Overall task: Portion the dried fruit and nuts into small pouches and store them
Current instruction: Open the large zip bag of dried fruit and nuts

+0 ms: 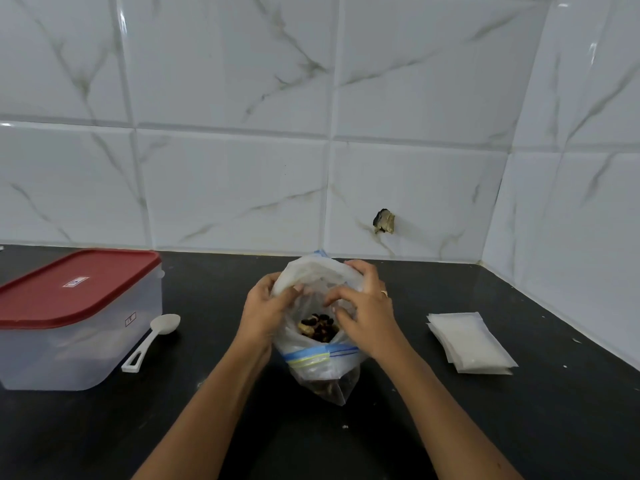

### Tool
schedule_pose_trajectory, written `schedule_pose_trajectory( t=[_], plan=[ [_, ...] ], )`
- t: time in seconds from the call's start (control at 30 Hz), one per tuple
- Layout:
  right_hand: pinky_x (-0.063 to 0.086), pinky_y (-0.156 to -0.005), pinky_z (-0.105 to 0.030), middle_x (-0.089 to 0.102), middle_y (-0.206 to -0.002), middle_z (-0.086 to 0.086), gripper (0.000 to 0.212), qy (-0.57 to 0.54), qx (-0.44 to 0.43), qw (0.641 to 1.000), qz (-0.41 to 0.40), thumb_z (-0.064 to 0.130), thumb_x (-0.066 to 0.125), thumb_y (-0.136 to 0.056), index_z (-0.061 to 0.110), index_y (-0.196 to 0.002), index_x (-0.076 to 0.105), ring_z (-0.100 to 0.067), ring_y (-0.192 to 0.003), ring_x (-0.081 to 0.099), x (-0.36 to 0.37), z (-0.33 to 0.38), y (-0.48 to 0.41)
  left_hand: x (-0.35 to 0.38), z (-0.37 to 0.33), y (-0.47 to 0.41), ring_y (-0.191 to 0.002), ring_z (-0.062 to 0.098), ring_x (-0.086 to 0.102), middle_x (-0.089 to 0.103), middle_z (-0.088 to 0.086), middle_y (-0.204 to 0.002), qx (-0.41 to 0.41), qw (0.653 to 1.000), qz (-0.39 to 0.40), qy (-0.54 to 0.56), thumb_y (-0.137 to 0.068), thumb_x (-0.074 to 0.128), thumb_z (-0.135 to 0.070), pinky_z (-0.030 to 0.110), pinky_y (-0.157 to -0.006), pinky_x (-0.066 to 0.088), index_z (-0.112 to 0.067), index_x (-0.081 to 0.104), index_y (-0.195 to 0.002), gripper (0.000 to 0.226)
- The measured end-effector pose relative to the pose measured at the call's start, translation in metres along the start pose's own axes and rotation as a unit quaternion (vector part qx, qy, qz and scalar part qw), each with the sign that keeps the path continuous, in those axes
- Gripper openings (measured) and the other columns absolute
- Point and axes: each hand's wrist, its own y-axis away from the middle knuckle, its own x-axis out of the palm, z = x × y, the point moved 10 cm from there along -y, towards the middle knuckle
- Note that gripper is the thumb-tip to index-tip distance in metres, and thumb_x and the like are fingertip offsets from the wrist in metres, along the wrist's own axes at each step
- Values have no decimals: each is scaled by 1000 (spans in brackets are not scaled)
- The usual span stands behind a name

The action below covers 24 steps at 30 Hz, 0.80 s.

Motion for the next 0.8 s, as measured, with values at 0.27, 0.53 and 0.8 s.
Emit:
schedule_pose_trajectory(
  t=[0.27, 0.53, 0.8],
  plan=[
    [35, -105, -30, 33, -127, -3, 21, -141, 179, 973, 46, 24, 55, -91, 27, -110, 65, -20, -124, 36, 7, -33, 3, -19, 15, 9, -117, 32, 48, 38, 13, -132, -158, 960, -33, -229, -65, 67, -65, 47, -96, 47, -10, 28, -132, 95],
    [49, -68, -31, 44, -126, -12, 71, -159, 402, 889, 152, 59, 46, -87, 7, -131, 25, -23, -91, 56, 20, -63, 34, 6, 32, 38, -66, 23, 61, 46, 14, -102, -274, 926, 105, -237, -90, 58, -25, 29, -43, 55, -8, 18, -130, 59],
    [51, -71, -37, 56, -120, -28, 25, -462, 428, 776, 14, -4, 48, -92, -12, -115, 52, -33, -93, 58, 29, -69, 31, 20, 48, 17, -83, 30, 59, 53, 28, -124, -257, 958, 39, 124, -89, 52, 6, 37, -42, 56, 15, 48, -117, 30]
  ],
)
